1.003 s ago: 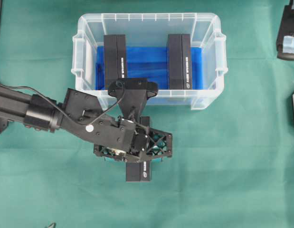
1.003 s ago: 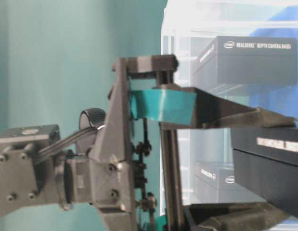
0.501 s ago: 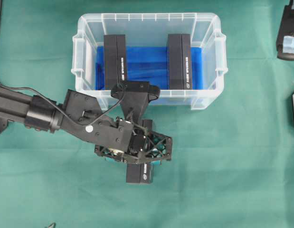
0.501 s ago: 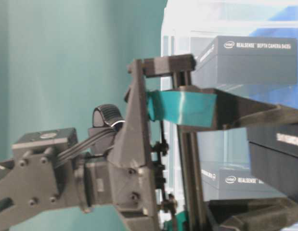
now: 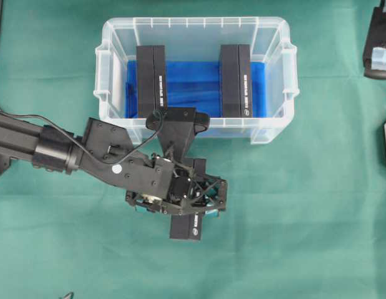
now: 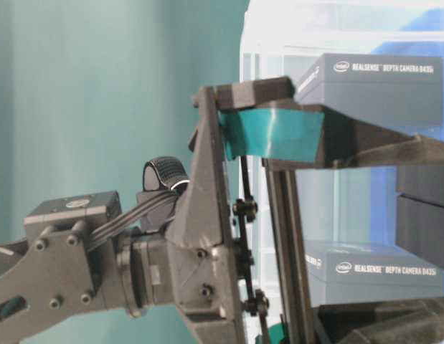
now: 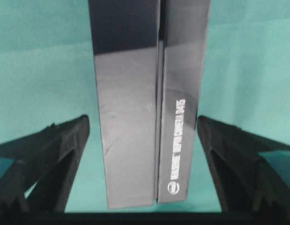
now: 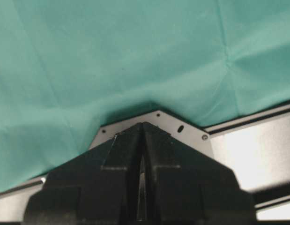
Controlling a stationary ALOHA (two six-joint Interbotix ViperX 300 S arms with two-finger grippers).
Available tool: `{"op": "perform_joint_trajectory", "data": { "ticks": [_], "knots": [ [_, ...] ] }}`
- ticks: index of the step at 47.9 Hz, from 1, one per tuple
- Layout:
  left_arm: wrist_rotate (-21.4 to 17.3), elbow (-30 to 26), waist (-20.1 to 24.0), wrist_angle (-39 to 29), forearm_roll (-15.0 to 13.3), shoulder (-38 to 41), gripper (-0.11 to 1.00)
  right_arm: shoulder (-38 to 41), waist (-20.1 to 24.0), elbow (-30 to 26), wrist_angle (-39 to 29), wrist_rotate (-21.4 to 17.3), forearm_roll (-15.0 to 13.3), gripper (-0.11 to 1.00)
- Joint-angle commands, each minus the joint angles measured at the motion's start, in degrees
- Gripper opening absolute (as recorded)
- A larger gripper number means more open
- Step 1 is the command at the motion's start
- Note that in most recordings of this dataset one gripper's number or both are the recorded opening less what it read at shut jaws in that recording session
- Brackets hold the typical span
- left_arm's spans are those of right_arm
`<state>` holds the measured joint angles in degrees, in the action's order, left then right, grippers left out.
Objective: Take the box out of the case with the left arm.
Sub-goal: 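Carry the box toward the front and lower it onto the cloth, then open the left gripper and withdraw it to the left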
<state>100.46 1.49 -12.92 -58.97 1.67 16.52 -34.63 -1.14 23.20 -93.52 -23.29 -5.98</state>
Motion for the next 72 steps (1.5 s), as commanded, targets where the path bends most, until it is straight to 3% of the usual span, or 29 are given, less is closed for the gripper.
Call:
{"op": "perform_joint_trajectory", "data": {
  "ticks": [1,16,34,42,59,72],
  "knots": [
    [0.4,-1.2,0.3,0.2,-0.1,-1.7,0.99,-0.2,0.0,-0.4,0.3,0.2,-0.2,0.01],
    [0.7,-2.7,0.4,-1.9,-0.3,-3.9,0.99,-0.3,0.0,-0.4,0.3,0.3,-0.2,0.01],
    [-1.8,-15.8,0.9,-14.0,-0.2,-4.2,0.99,-0.2,0.0,-0.5,0.1,0.3,-0.2,0.01],
    [-2.3,-18.9,1.2,-18.6,0.3,-4.1,0.99,-0.2,0.0,-0.4,0.1,0.2,-0.2,0.01],
    [-2.3,-17.4,0.5,-19.2,0.4,-5.4,0.99,-0.2,0.0,-0.4,0.0,0.0,-0.2,0.01],
    [-1.8,-7.3,-1.4,-19.5,0.3,-14.4,0.99,-0.2,0.0,-0.4,0.2,0.1,-0.2,0.01]
  ]
}}
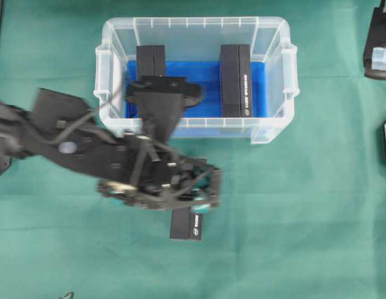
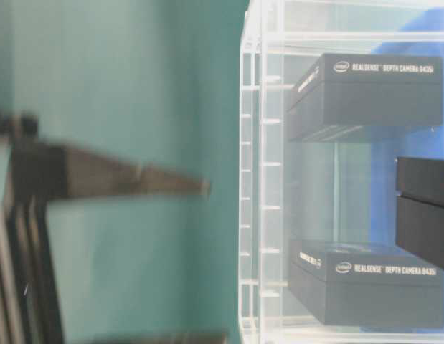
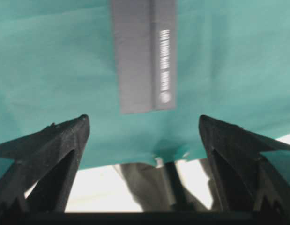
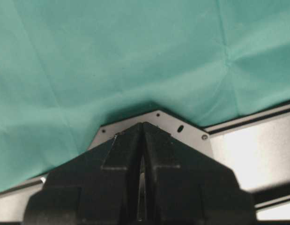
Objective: Take the box out of the case with the left arm.
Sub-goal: 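Open the left gripper and withdraw it to the left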
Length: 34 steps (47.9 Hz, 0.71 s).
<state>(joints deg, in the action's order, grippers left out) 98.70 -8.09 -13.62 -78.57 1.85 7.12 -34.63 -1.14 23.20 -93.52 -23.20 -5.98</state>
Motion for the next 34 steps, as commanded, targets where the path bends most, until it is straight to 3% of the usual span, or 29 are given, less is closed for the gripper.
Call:
{"op": "perform_joint_trajectory", "data": {
  "ticks": [1,18,34],
  "knots": [
    [0.0,3.3,-0.9,0.1,0.1,-5.9,0.99,-0.2,0.0,-0.4,0.3,0.0,-0.2,0.01],
    [1.0,20.7,-3.7,0.2,0.1,-21.9,0.99,-0.2,0.0,-0.4,0.3,0.1,0.2,0.01],
    [1.8,30.6,-5.0,0.5,0.0,-32.1,0.99,-0.3,0.0,-0.4,0.3,0.2,0.2,0.01]
  ]
}}
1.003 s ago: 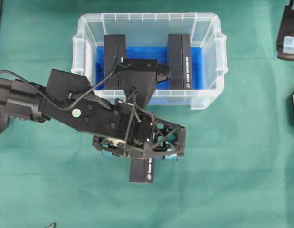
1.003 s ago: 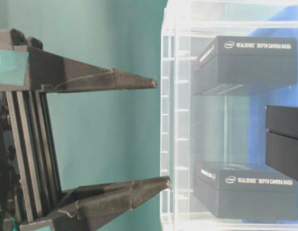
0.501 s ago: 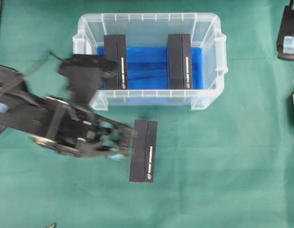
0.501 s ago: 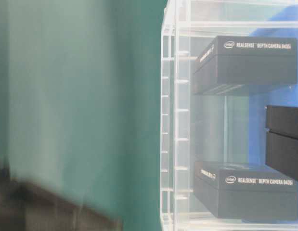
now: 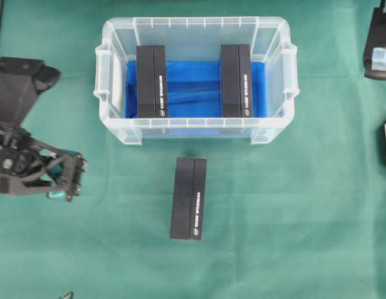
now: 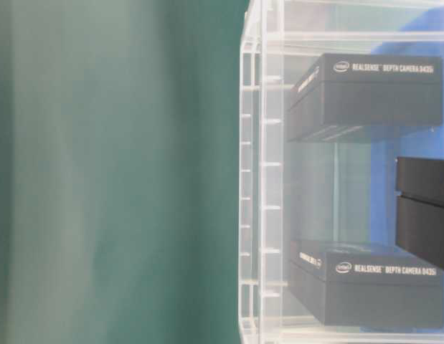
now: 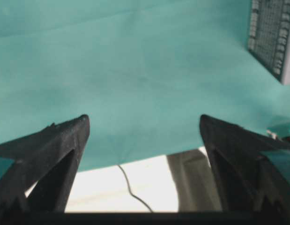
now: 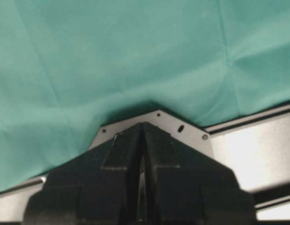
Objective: Take the box out of the case with the left arm.
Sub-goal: 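Open the left gripper and withdraw it to the left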
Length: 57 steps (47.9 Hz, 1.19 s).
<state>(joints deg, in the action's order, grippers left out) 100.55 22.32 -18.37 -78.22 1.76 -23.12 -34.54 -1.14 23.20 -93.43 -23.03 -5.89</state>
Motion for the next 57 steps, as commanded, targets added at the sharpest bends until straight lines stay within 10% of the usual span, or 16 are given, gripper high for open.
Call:
{"op": "perform_joint_trajectory", "data": {
  "ticks": [1,19,46,57],
  "knots": [
    [-0.1,0.4,-0.3,0.2,0.1,-2.1,0.99,-0.4,0.0,-0.4,0.3,0.1,0.1,0.01],
    [-2.5,1.4,5.5,-0.2,0.3,-3.8,0.99,-0.4,0.0,-0.4,0.4,0.0,0.4,0.01],
    [-27.9,1.8,34.1,-2.5,0.1,-5.4,0.99,-0.4,0.0,-0.4,1.5,-0.2,0.4,0.01],
    [-32.9,1.7,38.8,-2.5,-0.1,-4.9,0.99,-0.4,0.0,-0.4,1.9,-0.2,0.4,0.01]
  ]
}}
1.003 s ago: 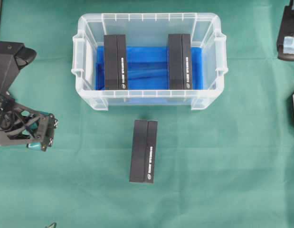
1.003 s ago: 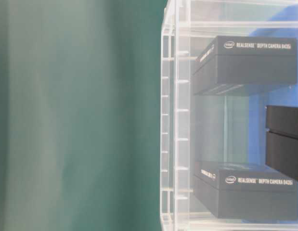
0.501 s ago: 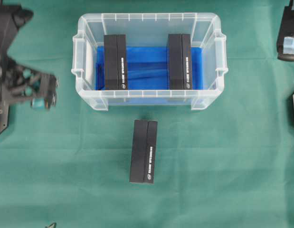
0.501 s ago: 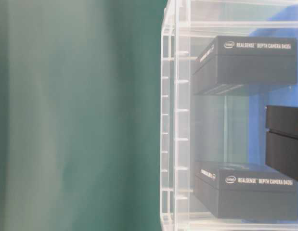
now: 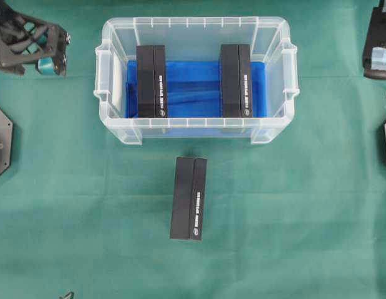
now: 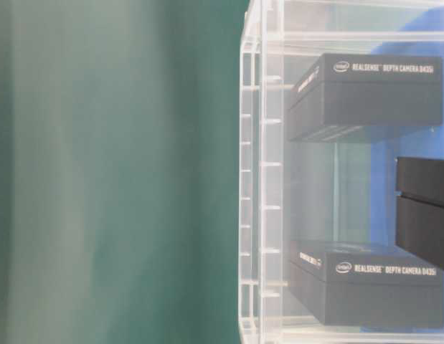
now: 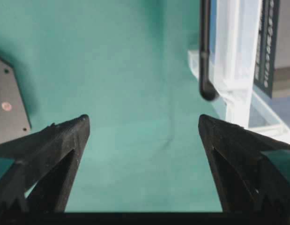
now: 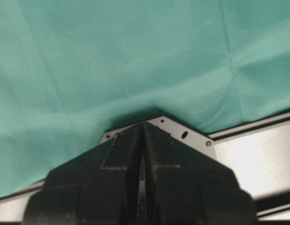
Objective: Take the box out of the case with the left arm.
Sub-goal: 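Open the left gripper and withdraw it to the left, then move the open left gripper over the left black box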
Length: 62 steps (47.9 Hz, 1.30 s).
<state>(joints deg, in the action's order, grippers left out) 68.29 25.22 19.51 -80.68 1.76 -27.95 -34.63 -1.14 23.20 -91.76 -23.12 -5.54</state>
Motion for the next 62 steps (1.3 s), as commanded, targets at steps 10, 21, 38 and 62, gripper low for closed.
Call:
{"op": "perform_joint_trajectory", "data": {
  "ticks": [10,21,38,62],
  "knots": [
    [-0.9,-1.5,1.2,0.0,-0.3,0.4,0.99,-0.3,0.0,-0.4,0.3,-0.1,0.0,0.01],
    [-0.9,-1.5,1.2,0.0,-0.3,0.4,0.99,-0.3,0.0,-0.4,0.3,0.0,0.1,0.01],
    [-0.9,-1.5,1.2,0.0,-0.3,0.4,0.99,-0.3,0.0,-0.4,0.3,0.0,0.0,0.01],
    [-0.8,-5.2,0.5,1.0,-0.9,4.6,0.99,-0.3,0.0,-0.4,0.3,0.0,0.1,0.01]
  ]
}}
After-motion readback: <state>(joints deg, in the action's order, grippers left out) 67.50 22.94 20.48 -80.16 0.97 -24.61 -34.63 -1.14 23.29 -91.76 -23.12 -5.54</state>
